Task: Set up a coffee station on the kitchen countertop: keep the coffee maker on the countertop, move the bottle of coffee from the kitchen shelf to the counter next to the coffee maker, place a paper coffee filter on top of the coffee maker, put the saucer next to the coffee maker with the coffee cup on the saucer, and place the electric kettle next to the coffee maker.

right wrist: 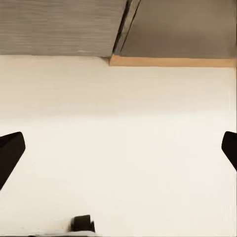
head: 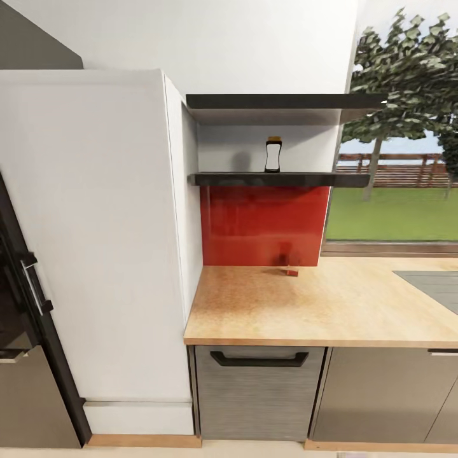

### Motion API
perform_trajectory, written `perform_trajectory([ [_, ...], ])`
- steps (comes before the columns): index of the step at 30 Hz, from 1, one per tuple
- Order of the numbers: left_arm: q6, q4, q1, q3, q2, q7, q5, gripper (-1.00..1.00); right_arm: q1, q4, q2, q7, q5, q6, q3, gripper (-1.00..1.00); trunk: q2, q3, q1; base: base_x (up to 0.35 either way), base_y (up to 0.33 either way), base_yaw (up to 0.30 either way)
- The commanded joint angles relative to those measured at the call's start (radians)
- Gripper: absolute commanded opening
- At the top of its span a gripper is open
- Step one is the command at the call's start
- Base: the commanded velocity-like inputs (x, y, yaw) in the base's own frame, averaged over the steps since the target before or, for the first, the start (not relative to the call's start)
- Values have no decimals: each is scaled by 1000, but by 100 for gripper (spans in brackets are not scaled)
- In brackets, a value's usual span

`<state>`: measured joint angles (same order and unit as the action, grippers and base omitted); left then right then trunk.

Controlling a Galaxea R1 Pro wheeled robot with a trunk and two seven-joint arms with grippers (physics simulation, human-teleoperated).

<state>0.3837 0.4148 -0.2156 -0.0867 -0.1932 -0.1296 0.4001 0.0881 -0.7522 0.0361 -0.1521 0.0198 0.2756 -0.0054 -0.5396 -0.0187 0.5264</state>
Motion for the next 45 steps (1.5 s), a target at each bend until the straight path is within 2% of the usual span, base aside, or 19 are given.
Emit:
perform_trajectory([
  [1,-2,1,-1,-3,1,-10,11,100,-1,-67,0,-4,3,35,0,100,0,0,0,0,0,0],
  [6,-6,-2,-1,-2,0,-6,17,100,25,-493,-5,-5,9,181,-1,100,0,0,0,0,0,0],
  [10,-5,-10,-1,-3,1,-6,18,100,128,-684,-8,-3,3,307,-1,100,0,0,0,0,0,0],
  [12,-6,-17,-1,-2,1,-6,18,100,228,-750,-16,-5,1,401,-1,100,0,0,0,0,0,0],
  [16,-8,-26,-1,-2,0,-5,18,100,479,-788,-45,-9,-2,604,-4,100,0,0,0,0,0,0],
  [17,-8,-28,-1,-2,-3,-5,17,100,652,-791,-96,-13,1,755,-5,100,0,0,0,0,0,0],
  [20,-7,-30,-1,-2,-4,-5,17,100,802,-781,-148,-24,17,772,-5,100,0,0,0,0,0,0],
  [21,-6,-35,-1,-2,-3,-5,17,100,922,-724,-187,-30,51,772,-5,100,0,0,0,0,0,0],
  [24,-5,-55,-1,-2,-1,-6,15,100,1103,-569,-211,-33,88,772,-8,100,0,0,0,0,0,0],
  [25,-4,-76,-1,-2,0,-6,11,100,1330,-330,-211,-32,102,772,-13,100,0,0,0,0,0,0],
  [27,-4,-82,-1,-2,0,-6,11,100,1474,-173,-211,-31,105,772,-19,100,0,0,0,0,0,0],
  [28,-4,-83,-1,-2,0,-5,11,100,1502,-145,-211,-31,105,772,-20,100,0,0,0,0,0,0],
  [29,-5,-86,-1,-2,2,-6,11,100,1585,-59,-211,-31,105,772,-22,100,0,0,0,0,0,0],
  [31,-5,-89,-1,-1,8,-6,11,100,1696,73,-211,-30,101,772,-23,100,0,0,0,0,0,0],
  [34,-4,-100,-1,1,17,-7,11,100,1825,253,-211,-38,97,772,-25,100,0,0,0,0,0,0],
  [35,0,-114,-1,2,18,-6,12,100,1914,382,-211,-78,91,772,-40,100,0,0,0,0,0,0],
  [38,3,-131,-1,2,16,-7,12,100,1983,489,-211,-158,56,730,-81,100,0,0,0,0,0,0],
  [43,5,-143,-1,0,9,-6,18,100,2005,580,-211,-196,3,633,-112,100,0,0,0,0,0,0],
  [45,6,-157,-1,-4,-15,-7,29,100,2007,611,-211,-200,-17,592,-136,100,0,0,0,0,0,0],
])
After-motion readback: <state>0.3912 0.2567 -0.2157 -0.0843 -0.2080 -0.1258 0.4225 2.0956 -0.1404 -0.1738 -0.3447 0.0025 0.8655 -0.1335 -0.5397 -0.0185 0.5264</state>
